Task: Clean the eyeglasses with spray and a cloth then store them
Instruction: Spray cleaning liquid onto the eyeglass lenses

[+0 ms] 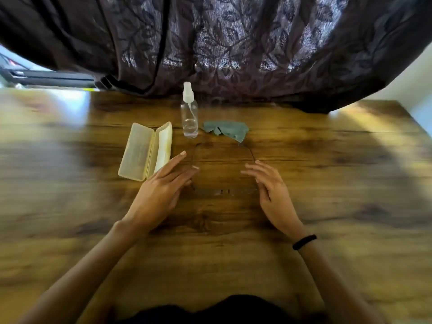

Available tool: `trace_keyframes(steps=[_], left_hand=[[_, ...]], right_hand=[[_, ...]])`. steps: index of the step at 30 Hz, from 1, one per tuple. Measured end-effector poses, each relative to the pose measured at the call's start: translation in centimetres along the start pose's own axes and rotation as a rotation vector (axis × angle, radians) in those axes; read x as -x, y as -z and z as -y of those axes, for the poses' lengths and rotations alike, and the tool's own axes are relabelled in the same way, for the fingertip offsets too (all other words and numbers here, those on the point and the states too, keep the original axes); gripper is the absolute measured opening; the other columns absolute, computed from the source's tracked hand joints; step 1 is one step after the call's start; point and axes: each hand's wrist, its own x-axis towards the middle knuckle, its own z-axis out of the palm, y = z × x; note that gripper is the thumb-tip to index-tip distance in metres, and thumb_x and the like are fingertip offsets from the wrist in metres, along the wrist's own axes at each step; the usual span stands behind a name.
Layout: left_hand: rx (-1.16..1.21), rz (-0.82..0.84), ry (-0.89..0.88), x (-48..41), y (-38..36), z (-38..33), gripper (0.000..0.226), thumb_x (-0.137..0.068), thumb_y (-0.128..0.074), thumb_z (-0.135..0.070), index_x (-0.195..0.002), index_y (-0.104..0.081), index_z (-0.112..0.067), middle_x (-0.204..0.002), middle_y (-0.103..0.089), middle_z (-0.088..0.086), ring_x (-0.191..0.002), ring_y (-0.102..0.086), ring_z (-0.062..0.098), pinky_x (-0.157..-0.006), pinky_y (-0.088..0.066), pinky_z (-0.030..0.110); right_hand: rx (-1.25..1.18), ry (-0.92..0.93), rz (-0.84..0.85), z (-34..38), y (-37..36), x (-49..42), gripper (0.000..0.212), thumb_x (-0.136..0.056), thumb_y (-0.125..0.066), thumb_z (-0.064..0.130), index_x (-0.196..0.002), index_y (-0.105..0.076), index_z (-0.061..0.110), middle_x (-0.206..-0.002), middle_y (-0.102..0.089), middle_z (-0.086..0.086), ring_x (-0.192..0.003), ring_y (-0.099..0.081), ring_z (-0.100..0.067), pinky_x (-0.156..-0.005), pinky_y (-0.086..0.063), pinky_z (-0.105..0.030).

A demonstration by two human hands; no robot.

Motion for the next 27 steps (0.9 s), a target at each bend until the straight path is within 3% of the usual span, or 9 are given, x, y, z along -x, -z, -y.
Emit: trace_keyframes(steps=[4,6,11,14,16,19,23,25,27], left_hand=[[-0.064,0.029,-0.087,0.1,0.1,0.8,0.059,-0.074,-0.055,0.017,-0.126,-0.053,-0.012,-0.135,-0.051,0.004,-0.14,-0.016,0.017,-0.106,-0.03,0.045],[-0.061,0.029,-0.095,0.1,-0.2,0.8,0.052,-0.077,-0.058,0.012,-0.123,-0.056,-0.012,-0.135,-0.052,0.003,-0.14,-0.018,0.019,-0.105,-0.033,0.047],[-0.093,0.006,-0.127,-0.3,-0.2,0.4,0.037,-0.077,-0.065,-0.004,-0.113,-0.063,-0.011,-0.127,-0.059,0.005,-0.137,-0.025,0.022,-0.105,-0.033,0.049],[-0.097,-0.037,-0.169,-0.7,0.0,0.6,0.032,-0.078,-0.063,-0.006,-0.109,-0.065,-0.013,-0.125,-0.061,0.004,-0.136,-0.026,0.022,-0.107,-0.029,0.049],[-0.034,-0.07,-0.16,-1.1,0.3,0.8,0.028,-0.084,-0.053,-0.011,-0.11,-0.065,-0.014,-0.126,-0.059,0.001,-0.136,-0.026,0.019,-0.112,-0.025,0.042],[0.122,-0.123,-0.126,-2.4,1.2,0.8,0.031,-0.086,-0.043,-0.015,-0.109,-0.065,-0.012,-0.123,-0.058,-0.002,-0.135,-0.031,0.016,-0.113,-0.025,0.024],[0.326,-0.28,-0.081,-4.1,2.7,0.0,0.032,-0.082,-0.044,-0.001,-0.106,-0.063,-0.01,-0.104,-0.066,0.003,-0.109,-0.053,0.002,-0.097,-0.039,0.012],[0.431,-0.358,-0.032,-4.7,3.5,-0.6,0.031,-0.079,-0.051,0.006,-0.104,-0.063,-0.008,-0.098,-0.068,0.003,-0.094,-0.058,-0.003,-0.087,-0.044,0.01],[0.551,-0.412,-0.002,-5.3,4.2,-0.5,0.03,-0.079,-0.055,0.008,-0.104,-0.061,-0.007,-0.092,-0.069,-0.013,-0.087,-0.061,-0.005,-0.081,-0.046,0.01]], right_hand=[[0.025,-0.027,0.013,-0.2,0.3,-0.3,0.054,-0.078,-0.038,-0.021,-0.11,-0.063,0.015,-0.118,-0.051,0.011,-0.128,-0.03,-0.005,-0.104,-0.01,0.0],[0.017,-0.036,0.019,-0.5,0.2,-0.3,0.055,-0.077,-0.038,-0.022,-0.106,-0.065,0.015,-0.117,-0.052,0.011,-0.128,-0.03,-0.005,-0.104,-0.012,-0.002],[-0.02,-0.013,0.006,-1.3,0.3,-0.2,0.05,-0.077,-0.042,-0.021,-0.098,-0.068,0.016,-0.116,-0.057,0.009,-0.128,-0.036,-0.009,-0.109,-0.026,-0.03],[-0.076,-0.016,-0.037,-1.1,0.6,-0.4,0.052,-0.077,-0.044,-0.02,-0.097,-0.066,0.023,-0.115,-0.057,0.01,-0.127,-0.039,-0.006,-0.108,-0.028,-0.021],[-0.143,-0.012,-0.099,-0.7,0.8,-0.6,0.052,-0.078,-0.046,-0.02,-0.097,-0.064,0.025,-0.114,-0.059,0.01,-0.124,-0.041,-0.004,-0.107,-0.031,-0.016],[-0.288,-0.019,-0.177,0.2,1.2,-1.5,0.045,-0.081,-0.051,-0.012,-0.1,-0.064,0.026,-0.111,-0.063,0.014,-0.12,-0.05,-0.009,-0.104,-0.04,-0.031],[-0.476,0.016,-0.253,2.0,2.1,-2.8,0.022,-0.08,-0.058,0.025,-0.101,-0.064,0.026,-0.098,-0.066,0.03,-0.106,-0.06,-0.006,-0.09,-0.049,-0.022],[-0.524,0.037,-0.297,2.6,2.4,-3.5,0.025,-0.079,-0.06,0.023,-0.103,-0.064,0.019,-0.097,-0.067,0.028,-0.1,-0.063,-0.006,-0.085,-0.05,-0.02],[-0.513,0.051,-0.335,3.0,2.5,-4.1,0.027,-0.079,-0.061,0.009,-0.106,-0.062,0.014,-0.092,-0.067,0.031,-0.094,-0.064,-0.001,-0.081,-0.05,-0.015]])
